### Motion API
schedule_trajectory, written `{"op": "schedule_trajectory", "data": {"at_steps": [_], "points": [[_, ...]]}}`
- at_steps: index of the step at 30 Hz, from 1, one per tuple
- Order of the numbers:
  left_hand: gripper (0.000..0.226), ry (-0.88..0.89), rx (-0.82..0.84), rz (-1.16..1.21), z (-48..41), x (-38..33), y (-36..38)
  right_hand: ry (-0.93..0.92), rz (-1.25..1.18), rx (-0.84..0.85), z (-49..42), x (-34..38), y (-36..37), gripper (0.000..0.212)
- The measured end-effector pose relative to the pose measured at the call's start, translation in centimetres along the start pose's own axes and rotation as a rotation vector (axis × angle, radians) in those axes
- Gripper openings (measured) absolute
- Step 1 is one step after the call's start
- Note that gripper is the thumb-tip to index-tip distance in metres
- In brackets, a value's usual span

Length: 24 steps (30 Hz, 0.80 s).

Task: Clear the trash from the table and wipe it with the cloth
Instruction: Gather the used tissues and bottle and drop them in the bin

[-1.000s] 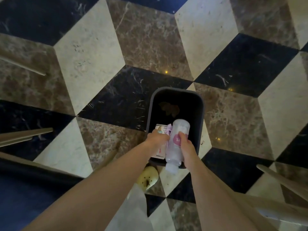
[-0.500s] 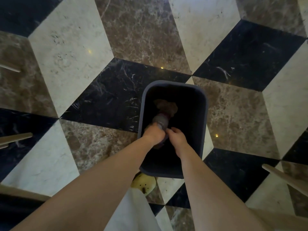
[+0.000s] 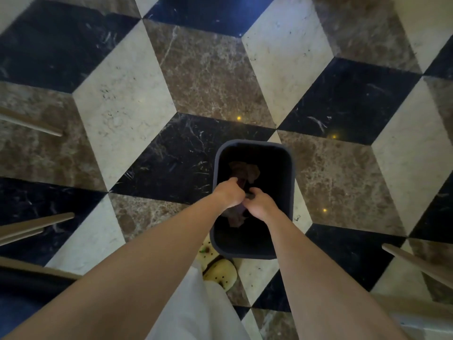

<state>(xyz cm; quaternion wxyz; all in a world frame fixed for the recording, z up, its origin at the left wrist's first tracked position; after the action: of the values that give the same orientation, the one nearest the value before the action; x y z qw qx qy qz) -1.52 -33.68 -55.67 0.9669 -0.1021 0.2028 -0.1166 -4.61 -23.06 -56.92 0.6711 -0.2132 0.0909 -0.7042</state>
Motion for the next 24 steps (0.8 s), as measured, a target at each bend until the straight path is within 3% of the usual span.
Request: {"op": "schedule_trajectory", "data": {"at_steps": [5, 12, 17, 24], "points": [[0.041, 0.049, 0.044, -0.321, 6.5, -4.5, -4.1, -0.050, 0.255, 0.076, 6.3, 2.4, -5.6, 0.073], [0.043, 0.106, 0.093, -0.705, 17.1, -11.0, -10.3, -0.116, 0.410, 0.052, 17.9, 5.7, -15.9, 0.069], [0.044, 0.177, 0.052, -0.844, 24.6, -18.2, -13.3, -0.164, 0.581, 0.014, 27.3, 7.3, -23.9, 0.068], [0.047, 0.402, -0.022, -0.551, 35.7, -29.7, -13.5, -0.169, 0.443, -0.201, 40.9, 5.7, -34.4, 0.067]]}}
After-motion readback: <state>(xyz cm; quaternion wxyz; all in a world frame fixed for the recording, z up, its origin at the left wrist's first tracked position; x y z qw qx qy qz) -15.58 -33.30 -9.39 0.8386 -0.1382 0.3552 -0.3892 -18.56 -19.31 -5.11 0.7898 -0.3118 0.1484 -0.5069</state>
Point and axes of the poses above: each hand's wrist, its own z-axis away from the middle knuckle, its own y-axis out of the palm, x = y × z, the point moved 3 cm from there along -z, towards the middle knuckle, and after that the axes turned 11 degrees about z, right-handed, at the moved point
